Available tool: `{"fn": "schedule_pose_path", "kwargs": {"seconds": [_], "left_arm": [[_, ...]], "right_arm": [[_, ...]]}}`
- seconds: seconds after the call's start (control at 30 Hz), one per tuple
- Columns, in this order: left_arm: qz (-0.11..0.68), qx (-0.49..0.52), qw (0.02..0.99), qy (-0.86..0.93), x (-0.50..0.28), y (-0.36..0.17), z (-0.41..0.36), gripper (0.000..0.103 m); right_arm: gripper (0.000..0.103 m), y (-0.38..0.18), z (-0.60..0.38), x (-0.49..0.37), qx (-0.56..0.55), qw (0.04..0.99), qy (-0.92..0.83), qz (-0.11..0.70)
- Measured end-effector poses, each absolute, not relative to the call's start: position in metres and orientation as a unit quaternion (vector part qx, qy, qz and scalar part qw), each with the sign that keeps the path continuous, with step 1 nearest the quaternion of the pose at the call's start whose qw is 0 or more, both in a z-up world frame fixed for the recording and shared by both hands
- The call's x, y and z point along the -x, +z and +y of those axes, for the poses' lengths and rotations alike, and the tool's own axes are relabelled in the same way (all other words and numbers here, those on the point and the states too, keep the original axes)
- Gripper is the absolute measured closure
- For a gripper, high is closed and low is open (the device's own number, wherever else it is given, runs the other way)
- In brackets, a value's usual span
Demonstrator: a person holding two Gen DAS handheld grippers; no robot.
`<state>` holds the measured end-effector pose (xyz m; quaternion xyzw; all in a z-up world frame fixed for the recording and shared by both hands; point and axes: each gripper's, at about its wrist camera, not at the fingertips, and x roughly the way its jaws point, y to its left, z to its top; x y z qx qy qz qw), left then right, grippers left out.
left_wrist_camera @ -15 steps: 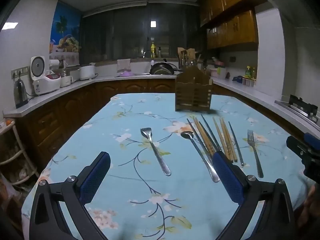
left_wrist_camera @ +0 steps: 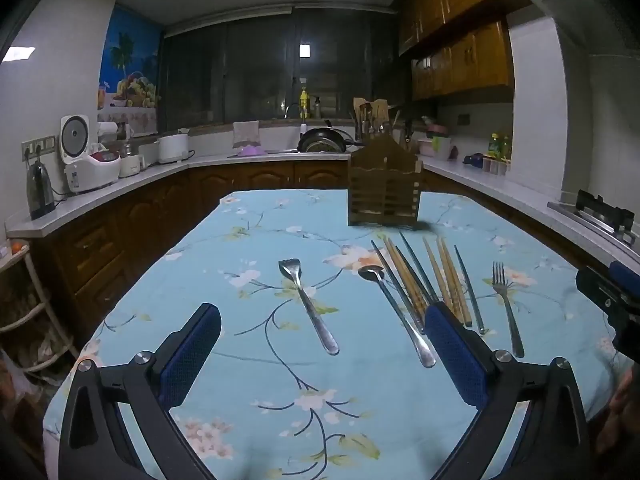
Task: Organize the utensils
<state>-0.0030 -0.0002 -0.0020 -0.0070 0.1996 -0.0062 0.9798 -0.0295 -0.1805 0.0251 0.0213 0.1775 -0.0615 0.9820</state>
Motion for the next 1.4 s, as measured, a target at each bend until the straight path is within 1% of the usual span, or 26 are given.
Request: {"fn": "schedule_pose_path", "kwargs": {"seconds": [1.4], "left_arm": [[0.195,0.014,0.981,-0.008,0.002,0.005,0.000,0.001]], "right_arm": [[0.000,0.025,-0.169,0.026,-0.016,0.985,-0.048,0.168]]}}
